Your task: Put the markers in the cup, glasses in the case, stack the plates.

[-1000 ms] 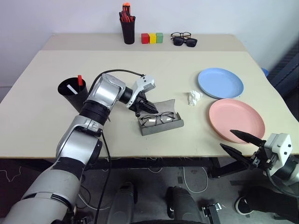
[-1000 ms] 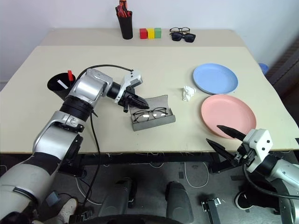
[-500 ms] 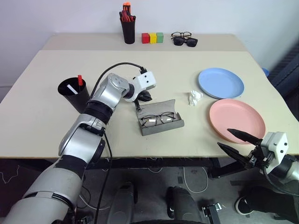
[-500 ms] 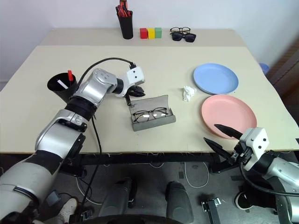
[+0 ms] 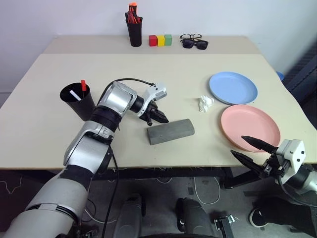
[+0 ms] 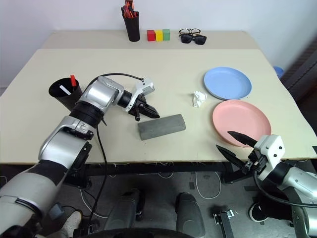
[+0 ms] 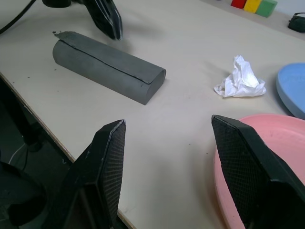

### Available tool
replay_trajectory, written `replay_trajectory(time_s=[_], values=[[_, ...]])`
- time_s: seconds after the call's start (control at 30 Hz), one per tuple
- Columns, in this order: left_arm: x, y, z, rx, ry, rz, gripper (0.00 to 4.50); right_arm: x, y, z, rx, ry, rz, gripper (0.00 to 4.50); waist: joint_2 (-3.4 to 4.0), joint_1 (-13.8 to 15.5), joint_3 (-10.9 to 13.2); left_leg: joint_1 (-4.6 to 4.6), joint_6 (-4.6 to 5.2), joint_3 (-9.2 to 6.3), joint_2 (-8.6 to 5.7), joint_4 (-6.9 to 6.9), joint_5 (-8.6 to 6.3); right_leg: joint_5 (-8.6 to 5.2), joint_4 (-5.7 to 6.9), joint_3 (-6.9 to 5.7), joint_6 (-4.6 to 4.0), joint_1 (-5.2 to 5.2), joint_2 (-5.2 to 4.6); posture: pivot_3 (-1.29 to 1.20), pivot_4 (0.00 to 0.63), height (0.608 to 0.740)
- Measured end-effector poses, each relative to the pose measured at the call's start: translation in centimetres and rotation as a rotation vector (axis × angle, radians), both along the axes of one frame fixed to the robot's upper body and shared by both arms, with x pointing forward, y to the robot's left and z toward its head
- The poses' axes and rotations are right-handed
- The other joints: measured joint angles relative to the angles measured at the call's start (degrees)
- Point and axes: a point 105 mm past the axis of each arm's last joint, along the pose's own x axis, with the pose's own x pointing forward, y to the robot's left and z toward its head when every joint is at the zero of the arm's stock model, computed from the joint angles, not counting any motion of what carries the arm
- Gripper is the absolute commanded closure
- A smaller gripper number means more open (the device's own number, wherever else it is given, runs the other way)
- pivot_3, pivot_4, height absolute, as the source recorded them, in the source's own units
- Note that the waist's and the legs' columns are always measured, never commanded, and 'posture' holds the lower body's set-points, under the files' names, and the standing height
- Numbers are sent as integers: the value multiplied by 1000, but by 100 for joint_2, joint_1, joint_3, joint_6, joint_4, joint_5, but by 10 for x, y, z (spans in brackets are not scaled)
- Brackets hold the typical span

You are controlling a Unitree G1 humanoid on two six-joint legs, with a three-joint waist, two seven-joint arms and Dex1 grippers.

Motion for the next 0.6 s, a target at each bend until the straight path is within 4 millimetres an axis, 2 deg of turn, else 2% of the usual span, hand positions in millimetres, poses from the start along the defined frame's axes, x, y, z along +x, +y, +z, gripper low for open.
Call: replay_trajectory(time_s=[0.07,0.13,0.23,0.33,0.4,0.5,0.6], values=[[-11,1,-2,17,19,-27,3839,1,0,0,0,-1,-4,1580,7,-5,-4,3,0,0,0,-1,0,0,-1,2,0,2,0,0,150,740],[-23,1,-18,47,43,-54,3839,2,-1,0,1,10,-9,1580,13,-4,-7,4,0,0,1,-2,0,0,0,3,-2,2,0,0,150,740],[-34,-5,-21,26,22,-91,3839,6,-4,-2,1,27,-46,1580,16,6,-10,6,0,-3,1,1,0,0,0,2,-3,6,-2,0,150,740],[-38,-14,-24,-77,-62,-90,3839,11,-11,-7,10,65,-133,1580,24,7,-15,4,0,-3,0,2,0,0,0,2,-3,4,-9,0,150,740],[-39,-14,-21,-145,-176,-91,3839,12,-13,-11,21,92,-161,1580,24,6,-14,2,0,-3,0,-1,0,1,-1,3,-4,1,-9,0,150,740],[-48,-5,-6,-179,-294,-146,2982,11,-14,-17,29,129,-165,1580,28,-10,-16,4,1,1,0,-6,0,1,0,4,-4,-1,-6,0,150,740],[-62,3,5,-215,-321,-203,1545,12,-17,-22,38,153,-168,1580,31,-1,-17,6,1,2,0,-3,0,0,-1,4,-4,2,-6,0,150,740]])
